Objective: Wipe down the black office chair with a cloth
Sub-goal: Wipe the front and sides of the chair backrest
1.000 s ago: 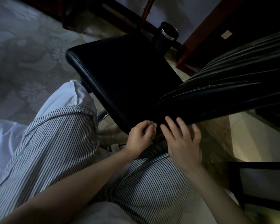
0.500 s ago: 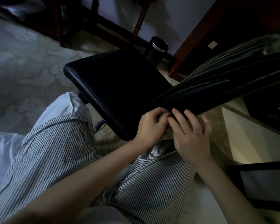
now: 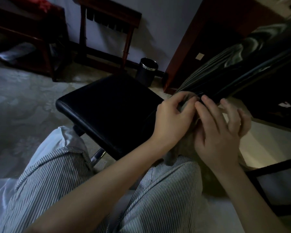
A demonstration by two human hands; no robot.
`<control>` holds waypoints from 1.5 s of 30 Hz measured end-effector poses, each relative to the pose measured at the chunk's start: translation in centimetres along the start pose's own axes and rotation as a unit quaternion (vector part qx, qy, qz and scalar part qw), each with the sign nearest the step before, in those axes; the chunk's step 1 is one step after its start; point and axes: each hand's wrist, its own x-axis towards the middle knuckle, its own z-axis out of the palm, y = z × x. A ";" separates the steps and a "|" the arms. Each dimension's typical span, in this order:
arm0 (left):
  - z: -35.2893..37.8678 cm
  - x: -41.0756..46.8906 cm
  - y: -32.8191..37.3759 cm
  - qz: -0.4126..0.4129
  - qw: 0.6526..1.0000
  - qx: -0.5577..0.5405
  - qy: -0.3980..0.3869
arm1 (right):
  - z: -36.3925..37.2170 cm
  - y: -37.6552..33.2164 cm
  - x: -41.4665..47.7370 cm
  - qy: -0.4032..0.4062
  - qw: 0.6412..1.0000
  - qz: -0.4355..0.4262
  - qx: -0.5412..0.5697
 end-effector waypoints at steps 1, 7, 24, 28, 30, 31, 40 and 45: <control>0.4 0.2 0.4 0.009 1.000 -0.011 0.003 | -0.2 0.3 0.3 0.004 1.000 -0.001 -0.008; 2.0 0.6 1.0 0.031 0.999 -0.036 -0.021 | 0.0 2.2 0.4 0.038 0.997 -0.017 -0.070; 5.6 6.7 5.7 0.227 0.966 0.008 -0.121 | -3.3 7.0 1.9 0.058 0.978 0.199 0.027; 8.3 6.8 6.7 0.327 0.925 0.105 -0.161 | -3.2 7.8 3.3 0.069 0.963 0.253 0.062; 8.8 6.6 6.4 0.332 0.922 0.120 -0.160 | -3.0 7.9 3.4 0.078 0.961 0.256 0.072; 8.7 6.5 6.1 0.335 0.922 0.121 -0.153 | -2.9 7.9 3.4 0.086 0.961 0.252 0.073; 5.2 4.0 0.3 0.331 0.918 0.152 -0.159 | -3.1 8.4 4.4 0.106 0.965 0.234 0.046; 4.6 5.1 1.3 0.252 0.948 0.071 -0.180 | -3.9 10.6 5.1 0.016 0.993 0.103 -0.063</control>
